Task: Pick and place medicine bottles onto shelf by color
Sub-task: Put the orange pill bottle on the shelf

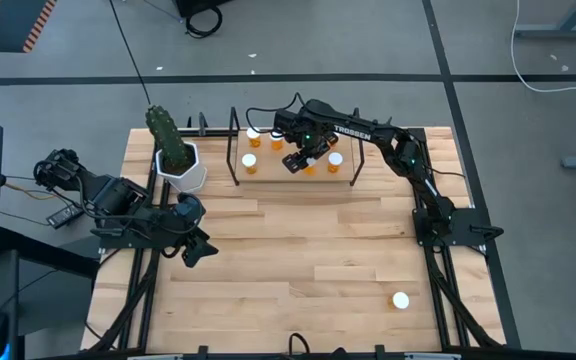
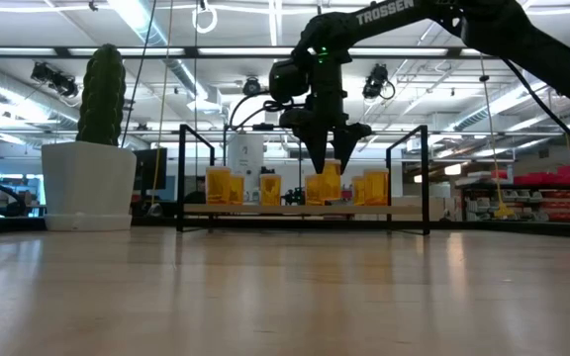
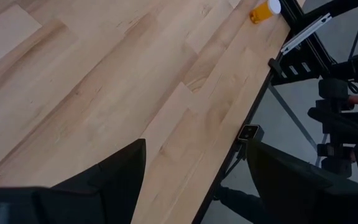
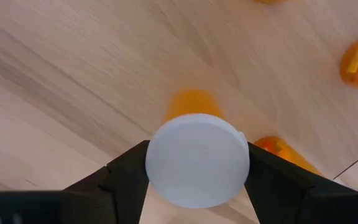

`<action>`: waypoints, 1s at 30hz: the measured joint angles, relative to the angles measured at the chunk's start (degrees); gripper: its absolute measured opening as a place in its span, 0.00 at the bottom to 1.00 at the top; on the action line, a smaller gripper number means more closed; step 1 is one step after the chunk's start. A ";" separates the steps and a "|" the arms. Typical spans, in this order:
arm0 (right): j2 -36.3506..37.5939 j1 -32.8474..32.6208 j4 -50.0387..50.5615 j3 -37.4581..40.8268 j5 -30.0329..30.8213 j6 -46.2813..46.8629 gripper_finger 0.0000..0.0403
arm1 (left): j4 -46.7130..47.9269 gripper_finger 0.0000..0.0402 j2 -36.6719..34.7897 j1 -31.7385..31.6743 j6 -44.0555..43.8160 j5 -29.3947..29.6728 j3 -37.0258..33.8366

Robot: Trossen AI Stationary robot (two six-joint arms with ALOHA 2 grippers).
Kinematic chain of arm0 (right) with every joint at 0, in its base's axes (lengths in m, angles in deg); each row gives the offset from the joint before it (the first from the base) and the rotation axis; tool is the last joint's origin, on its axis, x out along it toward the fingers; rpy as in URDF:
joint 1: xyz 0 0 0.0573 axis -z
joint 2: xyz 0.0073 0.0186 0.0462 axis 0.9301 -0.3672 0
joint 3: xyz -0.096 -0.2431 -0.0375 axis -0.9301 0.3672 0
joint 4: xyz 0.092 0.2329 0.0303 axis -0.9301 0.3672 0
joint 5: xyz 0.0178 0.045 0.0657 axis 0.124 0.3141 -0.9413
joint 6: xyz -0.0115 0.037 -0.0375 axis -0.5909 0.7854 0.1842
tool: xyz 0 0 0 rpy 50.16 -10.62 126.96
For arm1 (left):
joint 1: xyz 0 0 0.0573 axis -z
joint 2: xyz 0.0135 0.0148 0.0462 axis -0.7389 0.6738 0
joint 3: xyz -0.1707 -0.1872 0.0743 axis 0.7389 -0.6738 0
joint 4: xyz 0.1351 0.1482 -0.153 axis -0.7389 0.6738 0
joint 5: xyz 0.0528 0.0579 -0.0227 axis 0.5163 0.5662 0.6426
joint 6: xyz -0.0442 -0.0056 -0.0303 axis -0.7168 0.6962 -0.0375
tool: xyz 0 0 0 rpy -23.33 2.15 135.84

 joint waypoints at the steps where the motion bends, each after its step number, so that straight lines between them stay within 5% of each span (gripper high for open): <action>1: 0.00 0.00 -0.02 0.00 0.00 0.00 0.61 | 0.00 0.70 0.00 0.00 0.00 -0.03 0.00; 30: 0.00 -0.11 -2.49 -0.02 0.44 0.22 0.61 | 0.02 0.70 0.00 0.00 0.94 -1.03 0.00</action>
